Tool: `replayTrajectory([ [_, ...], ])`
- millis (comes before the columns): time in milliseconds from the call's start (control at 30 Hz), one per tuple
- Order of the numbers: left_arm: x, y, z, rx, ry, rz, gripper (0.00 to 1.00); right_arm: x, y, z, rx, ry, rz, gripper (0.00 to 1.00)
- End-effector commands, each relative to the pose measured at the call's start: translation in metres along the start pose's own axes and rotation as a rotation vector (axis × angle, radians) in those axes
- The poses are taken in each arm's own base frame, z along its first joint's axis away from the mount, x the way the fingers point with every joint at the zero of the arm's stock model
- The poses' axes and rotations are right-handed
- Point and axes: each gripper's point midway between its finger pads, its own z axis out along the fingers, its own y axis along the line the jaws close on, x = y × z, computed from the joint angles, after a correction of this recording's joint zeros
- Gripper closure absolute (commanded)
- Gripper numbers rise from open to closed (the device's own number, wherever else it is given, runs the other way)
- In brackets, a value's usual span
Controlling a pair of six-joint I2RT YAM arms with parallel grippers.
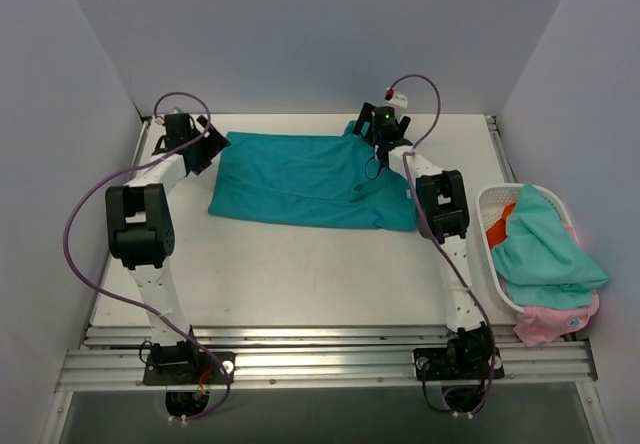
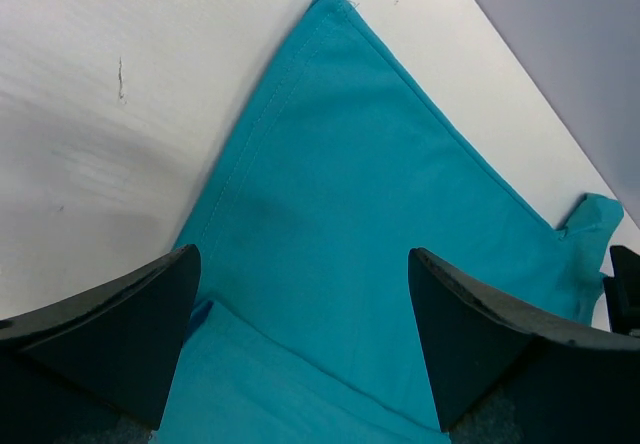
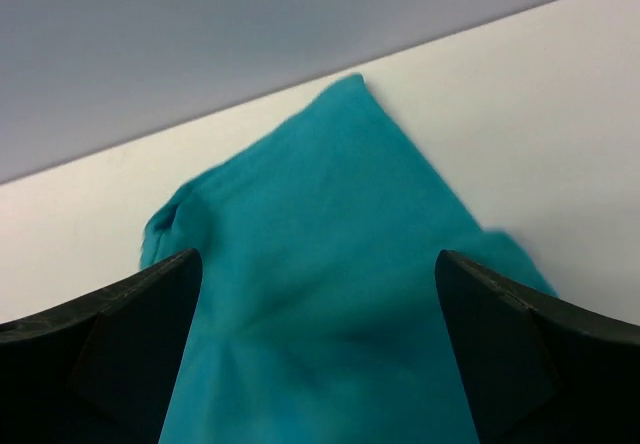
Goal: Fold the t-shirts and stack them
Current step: Fold the flattened tshirt in 1/3 of the way
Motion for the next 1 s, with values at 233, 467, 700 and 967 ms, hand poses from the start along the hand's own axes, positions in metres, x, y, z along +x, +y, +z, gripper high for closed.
replayTrajectory([
  [233, -0.022, -0.014, -0.112, -0.043, -0.186, -0.051, 0.06, -0.130, 0.030, -0.203, 0.097, -0.275, 0.068, 0.01],
  [467, 0.050, 0.031, -0.151, -0.098, -0.145, -0.148, 0.05, -0.063, -0.040, -0.299, 0.296, -0.197, 0.246, 0.00],
  [700, 0.095, 0.053, -0.151, -0.076, -0.072, -0.203, 0.05, 0.026, -0.086, -0.340, 0.315, -0.069, 0.363, 0.02],
  [967, 0.120, 0.065, -0.130, -0.087, -0.044, -0.229, 0.04, 0.072, -0.100, -0.343, 0.324, 0.020, 0.357, 0.02],
])
